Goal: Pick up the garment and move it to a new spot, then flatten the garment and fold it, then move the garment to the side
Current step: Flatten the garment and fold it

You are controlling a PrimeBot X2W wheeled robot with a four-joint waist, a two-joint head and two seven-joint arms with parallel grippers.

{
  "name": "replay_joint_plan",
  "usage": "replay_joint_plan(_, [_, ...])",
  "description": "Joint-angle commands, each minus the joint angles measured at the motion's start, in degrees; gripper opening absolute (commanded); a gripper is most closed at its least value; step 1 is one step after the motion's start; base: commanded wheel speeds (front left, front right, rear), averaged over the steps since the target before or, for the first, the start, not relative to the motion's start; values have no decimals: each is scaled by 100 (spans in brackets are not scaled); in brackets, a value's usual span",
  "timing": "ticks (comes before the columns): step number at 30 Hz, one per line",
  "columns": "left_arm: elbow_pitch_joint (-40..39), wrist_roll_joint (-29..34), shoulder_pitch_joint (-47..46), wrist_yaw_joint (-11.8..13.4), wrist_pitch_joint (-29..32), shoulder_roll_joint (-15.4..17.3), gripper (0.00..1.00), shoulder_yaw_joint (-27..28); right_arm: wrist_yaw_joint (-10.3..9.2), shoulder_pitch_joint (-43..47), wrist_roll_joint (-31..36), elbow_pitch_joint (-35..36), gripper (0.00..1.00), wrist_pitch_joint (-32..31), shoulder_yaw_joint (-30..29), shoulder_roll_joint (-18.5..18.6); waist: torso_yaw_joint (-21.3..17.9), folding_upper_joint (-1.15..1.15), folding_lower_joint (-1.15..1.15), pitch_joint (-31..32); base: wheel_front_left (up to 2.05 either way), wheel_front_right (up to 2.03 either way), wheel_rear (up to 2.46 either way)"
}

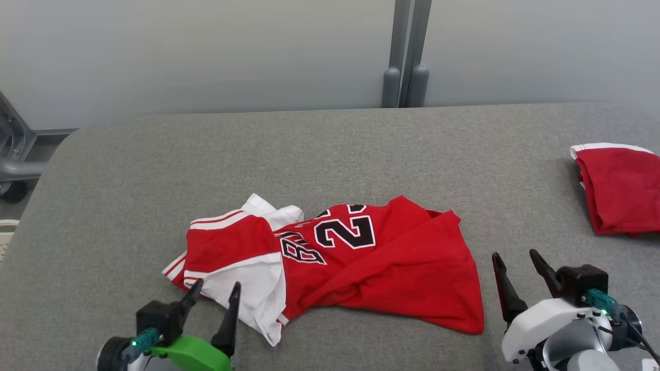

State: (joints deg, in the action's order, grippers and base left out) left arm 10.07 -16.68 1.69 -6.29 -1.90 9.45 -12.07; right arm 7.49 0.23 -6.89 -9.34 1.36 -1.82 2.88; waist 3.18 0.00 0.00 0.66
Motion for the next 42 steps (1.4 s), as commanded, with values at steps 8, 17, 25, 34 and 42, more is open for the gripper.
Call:
replay_joint_plan(8, [255, -212, -981, 72, 1289, -376, 100, -504, -1, -623, 101, -35, 100, -472, 274, 159, -32, 0, 0, -356, 0, 0, 0])
replay_joint_plan(17, [432, 205, -1465, 343, 1697, -352, 100, -811, -1, -878, 92, -97, 100, -466, 415, 234, -110, 0, 0, -542, 0, 0, 0])
replay_joint_plan(25, [541, 377, -1614, 494, 1832, -277, 100, -897, -1, -905, 43, -181, 100, -424, 437, 290, -155, 0, 0, -686, 0, 0, 0])
replay_joint_plan(34, [790, 538, -1691, 596, 1823, -157, 0, -989, -1, -1010, 92, -267, 100, -396, 491, 265, -164, 0, 0, -785, 0, 0, 0])
replay_joint_plan(42, [756, 457, -1702, 660, 1710, -134, 0, -958, -1, -1082, 10, -419, 100, -540, 469, 305, -102, 0, 0, -853, 0, 0, 0])
